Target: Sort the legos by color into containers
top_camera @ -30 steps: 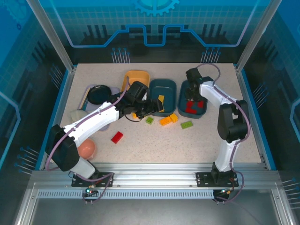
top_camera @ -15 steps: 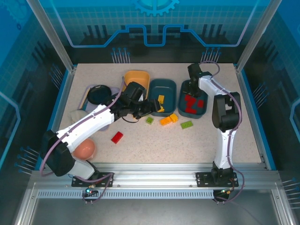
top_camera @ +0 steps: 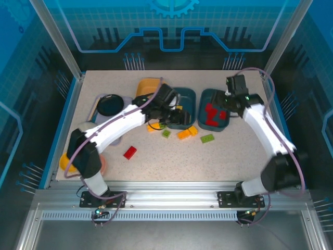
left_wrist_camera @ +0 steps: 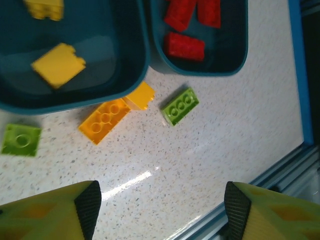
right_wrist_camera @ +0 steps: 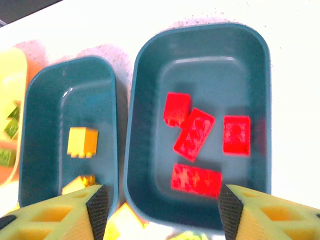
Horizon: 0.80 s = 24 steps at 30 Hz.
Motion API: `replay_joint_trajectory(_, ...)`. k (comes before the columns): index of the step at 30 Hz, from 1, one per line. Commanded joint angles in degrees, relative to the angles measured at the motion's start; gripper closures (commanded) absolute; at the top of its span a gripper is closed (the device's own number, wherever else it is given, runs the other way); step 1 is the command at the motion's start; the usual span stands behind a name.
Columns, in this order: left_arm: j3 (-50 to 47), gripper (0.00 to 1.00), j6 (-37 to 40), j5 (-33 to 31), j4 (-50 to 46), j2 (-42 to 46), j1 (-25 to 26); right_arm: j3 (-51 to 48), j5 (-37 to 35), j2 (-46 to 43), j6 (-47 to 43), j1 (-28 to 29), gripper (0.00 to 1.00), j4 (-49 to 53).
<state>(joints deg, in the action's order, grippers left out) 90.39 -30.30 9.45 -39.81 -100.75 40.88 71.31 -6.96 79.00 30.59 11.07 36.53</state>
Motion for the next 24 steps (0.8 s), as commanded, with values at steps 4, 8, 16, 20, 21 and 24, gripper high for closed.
replay_joint_trajectory(4,11.1,0.35,14.3,-3.3,-4.1,-13.5,7.4,-15.1,3.1,-19.9,0.0,2.2,0.32,8.8)
replay_joint_trajectory(8,17.6,0.34,18.2,-6.4,-3.9,-21.2,10.6,-19.6,6.9,-32.3,3.2,2.5,0.25,16.5)
replay_joint_trajectory(16,27.6,0.31,19.9,-13.0,-5.2,-32.6,12.2,-19.9,10.6,-45.7,7.6,2.4,0.16,25.6)
replay_joint_trajectory(20,31.5,0.30,20.2,-13.8,-5.8,-36.8,12.7,-18.7,10.8,-47.7,8.3,2.4,0.15,28.2)
replay_joint_trajectory(21,31.9,0.30,20.0,-13.9,-5.8,-37.4,12.8,-18.5,10.9,-47.9,8.2,2.4,0.15,28.4)
replay_joint_trajectory(24,33.3,0.29,20.0,-13.9,-5.7,-39.5,13.3,-18.0,10.7,-48.0,7.9,2.3,0.16,29.1)
